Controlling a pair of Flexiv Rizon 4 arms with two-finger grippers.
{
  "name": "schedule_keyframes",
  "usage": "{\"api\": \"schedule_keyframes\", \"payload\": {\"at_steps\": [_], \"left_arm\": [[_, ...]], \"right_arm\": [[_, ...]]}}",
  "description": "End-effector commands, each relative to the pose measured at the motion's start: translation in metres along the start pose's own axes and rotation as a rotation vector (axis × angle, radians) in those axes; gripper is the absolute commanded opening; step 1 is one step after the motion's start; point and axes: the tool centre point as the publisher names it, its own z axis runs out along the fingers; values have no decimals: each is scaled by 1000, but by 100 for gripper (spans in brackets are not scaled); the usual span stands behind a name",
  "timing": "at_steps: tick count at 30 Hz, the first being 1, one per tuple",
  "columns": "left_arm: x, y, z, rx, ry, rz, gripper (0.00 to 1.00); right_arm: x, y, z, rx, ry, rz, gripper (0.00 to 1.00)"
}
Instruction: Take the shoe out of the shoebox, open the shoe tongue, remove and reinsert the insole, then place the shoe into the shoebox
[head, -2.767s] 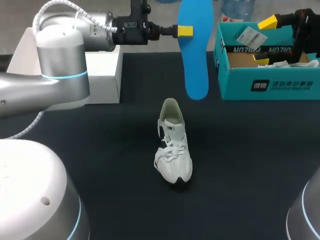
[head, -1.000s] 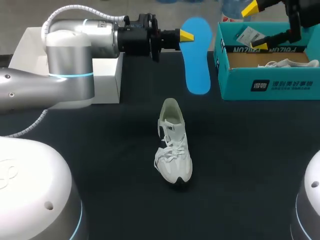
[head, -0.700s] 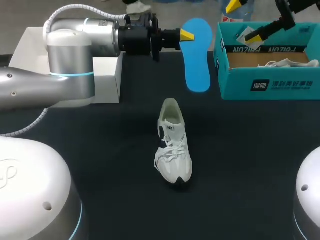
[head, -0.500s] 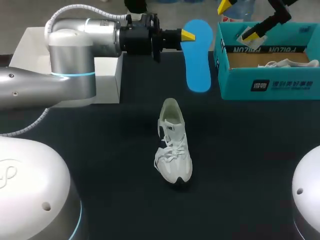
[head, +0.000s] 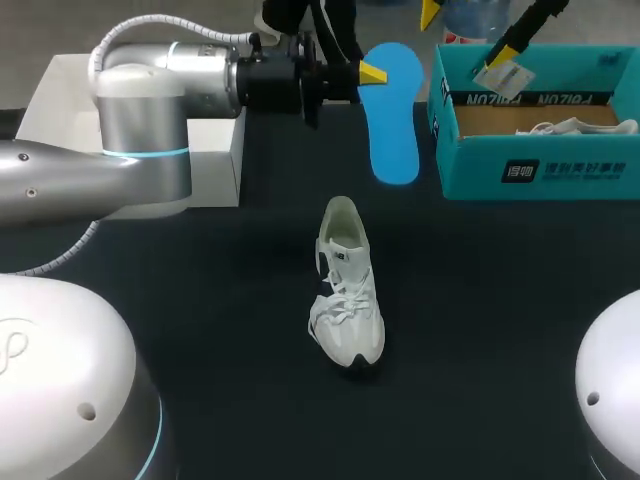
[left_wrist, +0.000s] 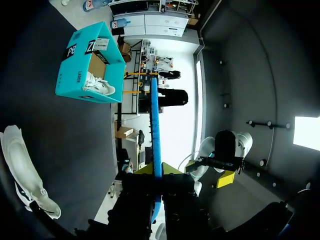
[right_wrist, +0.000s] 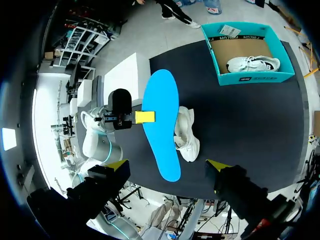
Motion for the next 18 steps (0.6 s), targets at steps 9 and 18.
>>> {"api": "schedule_keyframes", "payload": {"at_steps": [9,18], "left_arm": [[-1,-1,-4,4,-16,-10,0],[-1,-2,-5,8,-23,-11,0]], "right_arm": [[38,14,16,-124,-504,-99,100],[46,15,24,-104,-583,-74,100]]}}
